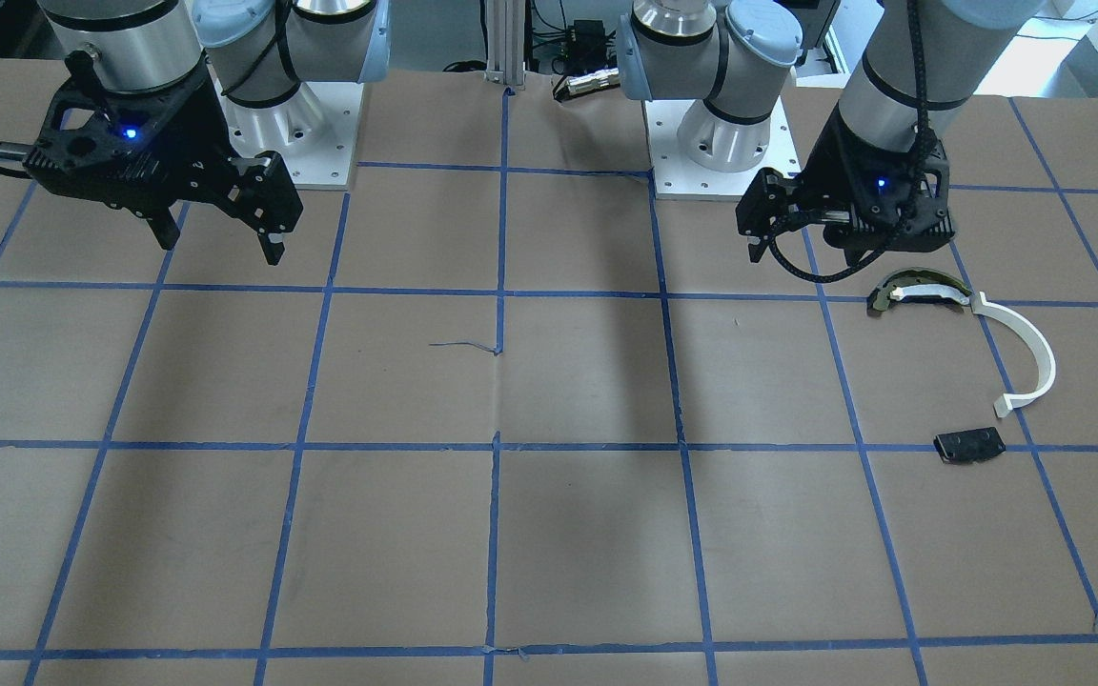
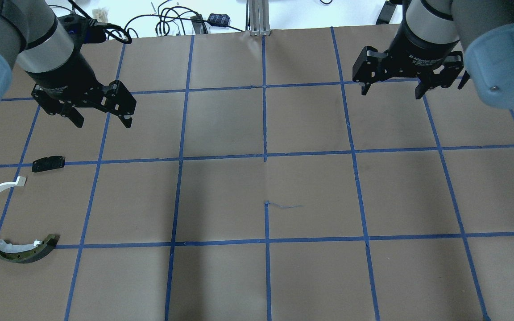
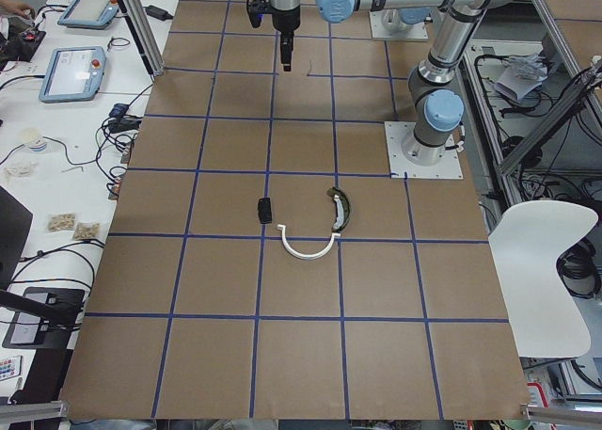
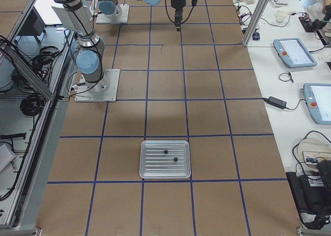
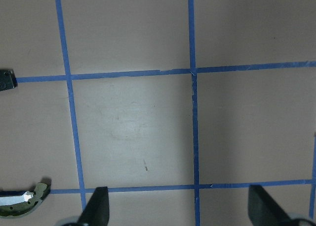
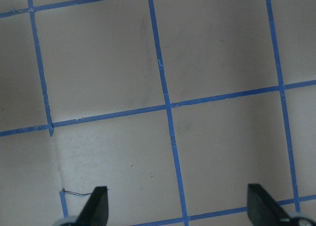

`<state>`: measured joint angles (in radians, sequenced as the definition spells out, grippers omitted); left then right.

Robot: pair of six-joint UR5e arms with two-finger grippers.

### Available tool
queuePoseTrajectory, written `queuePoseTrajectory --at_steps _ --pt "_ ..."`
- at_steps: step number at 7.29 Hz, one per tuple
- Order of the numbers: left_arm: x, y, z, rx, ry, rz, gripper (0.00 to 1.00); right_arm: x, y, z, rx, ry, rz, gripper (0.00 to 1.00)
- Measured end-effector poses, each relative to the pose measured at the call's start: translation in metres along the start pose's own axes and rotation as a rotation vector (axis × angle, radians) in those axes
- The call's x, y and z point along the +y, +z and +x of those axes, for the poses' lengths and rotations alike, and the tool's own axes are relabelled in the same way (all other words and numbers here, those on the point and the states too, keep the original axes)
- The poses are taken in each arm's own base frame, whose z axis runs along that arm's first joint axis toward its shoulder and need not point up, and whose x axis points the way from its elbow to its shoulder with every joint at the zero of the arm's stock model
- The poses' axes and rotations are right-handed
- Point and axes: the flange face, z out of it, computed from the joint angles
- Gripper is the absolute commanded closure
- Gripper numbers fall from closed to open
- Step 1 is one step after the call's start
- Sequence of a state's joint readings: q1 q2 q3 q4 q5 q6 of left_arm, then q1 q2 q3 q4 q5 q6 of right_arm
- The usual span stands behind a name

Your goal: Place bearing gear from tray to pile

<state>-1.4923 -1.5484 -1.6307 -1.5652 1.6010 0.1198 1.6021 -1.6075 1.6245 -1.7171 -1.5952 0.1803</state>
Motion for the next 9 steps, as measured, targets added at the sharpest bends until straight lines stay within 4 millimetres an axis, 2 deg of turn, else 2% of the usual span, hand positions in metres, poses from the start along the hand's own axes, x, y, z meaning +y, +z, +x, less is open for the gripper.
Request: queuePoseTrajectory --at_steps 4,5,6,7,8,9 --pt "0.003 -0.004 0.001 -0.002 -0.005 0.007 0.00 -0.002 0.003 0.001 0.001 -0.023 0.004 0.00" --pt "0.003 -0.004 0.001 -0.002 -0.004 0.007 0.00 -0.009 0.006 0.011 0.013 -0.085 0.003 0.00" --pt "0.003 -0.003 0.001 -0.003 -0.002 0.006 0.00 -0.023 0.010 0.045 0.052 -0.173 -0.002 0.00" --pt "0.003 -0.003 0.001 -0.003 -0.002 0.006 0.00 -0.036 0.011 0.104 0.095 -0.234 -0.026 0.00" --pt "0.003 -0.003 0.001 -0.002 -0.001 0.005 0.00 -0.044 0.014 0.179 0.114 -0.285 -0.070 0.00" --pt "0.003 -0.003 0.001 -0.001 -0.001 0.006 0.00 -0.043 0.027 0.256 0.103 -0.346 -0.113 0.00"
